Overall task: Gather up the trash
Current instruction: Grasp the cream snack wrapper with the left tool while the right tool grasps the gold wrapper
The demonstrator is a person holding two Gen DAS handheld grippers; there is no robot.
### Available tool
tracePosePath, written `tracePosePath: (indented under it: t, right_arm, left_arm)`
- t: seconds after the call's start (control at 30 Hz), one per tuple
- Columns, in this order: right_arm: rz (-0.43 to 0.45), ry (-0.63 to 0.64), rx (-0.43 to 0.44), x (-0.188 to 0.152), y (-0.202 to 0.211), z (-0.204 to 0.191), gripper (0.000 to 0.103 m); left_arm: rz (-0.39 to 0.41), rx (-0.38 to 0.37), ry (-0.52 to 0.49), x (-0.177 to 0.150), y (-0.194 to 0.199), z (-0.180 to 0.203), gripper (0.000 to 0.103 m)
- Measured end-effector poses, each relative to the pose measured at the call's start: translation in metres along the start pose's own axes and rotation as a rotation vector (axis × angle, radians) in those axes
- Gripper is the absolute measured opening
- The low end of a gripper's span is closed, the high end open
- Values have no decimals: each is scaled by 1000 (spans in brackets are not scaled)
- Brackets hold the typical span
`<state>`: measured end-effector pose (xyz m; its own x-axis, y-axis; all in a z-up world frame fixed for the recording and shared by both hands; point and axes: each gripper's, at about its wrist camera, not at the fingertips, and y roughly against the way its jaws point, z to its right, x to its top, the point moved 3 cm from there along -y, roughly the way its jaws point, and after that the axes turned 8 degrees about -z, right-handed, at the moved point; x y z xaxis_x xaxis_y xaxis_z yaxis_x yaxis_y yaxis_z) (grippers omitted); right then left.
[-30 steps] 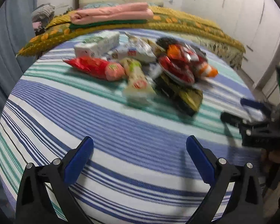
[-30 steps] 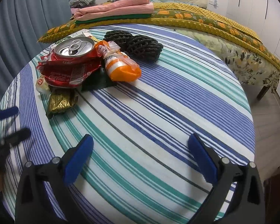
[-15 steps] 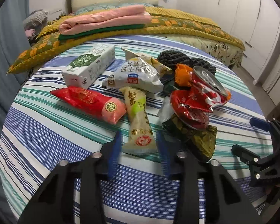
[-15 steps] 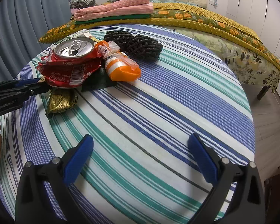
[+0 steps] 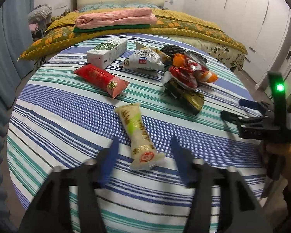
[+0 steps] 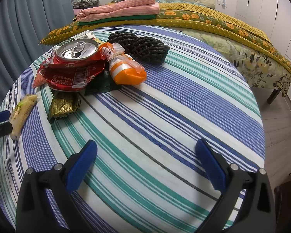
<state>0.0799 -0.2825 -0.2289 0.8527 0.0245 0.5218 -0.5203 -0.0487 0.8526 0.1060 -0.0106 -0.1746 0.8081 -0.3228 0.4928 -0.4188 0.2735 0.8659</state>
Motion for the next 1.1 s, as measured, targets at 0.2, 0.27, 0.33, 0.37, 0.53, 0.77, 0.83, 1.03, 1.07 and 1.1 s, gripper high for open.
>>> tracePosePath:
  t: [0.2, 0.27, 0.33, 0.37, 0.53, 0.77, 0.83, 1.03, 1.07, 1.1]
  right_arm:
    - [0, -2, 0, 0, 0, 0, 98]
    - [0, -2, 0, 0, 0, 0, 98]
    - [2, 1, 7, -1, 2, 0, 98]
    - [10, 13, 26, -1, 3, -2, 98]
    - [5, 90, 243, 3, 10, -38, 98]
    - [-19, 131, 281, 45, -8, -79, 78]
    - [-23, 143, 284, 49, -11, -85, 66]
    - [-24, 192, 301, 34, 6, -89, 44]
    - [-22, 200, 303, 28, 12, -89, 44]
    - [-21, 207, 306, 20, 19, -88, 44]
  left_arm:
    - [-24, 58, 8, 9, -26, -7, 69]
    - [-19, 69, 14, 8, -28, -11, 70]
    - [-21, 81, 10, 8, -29, -12, 71]
    - [-19, 87, 4, 7, -29, -11, 72]
    - [-18, 92, 9, 6, -32, -13, 84]
    - [-31, 98, -7, 8, -35, -9, 91]
    - [-31, 98, -8, 8, -36, -9, 91]
    - [-31, 98, -7, 8, -36, -8, 91]
    - [-31, 98, -7, 8, -36, -9, 91]
    - [-31, 98, -7, 8, -36, -9, 91]
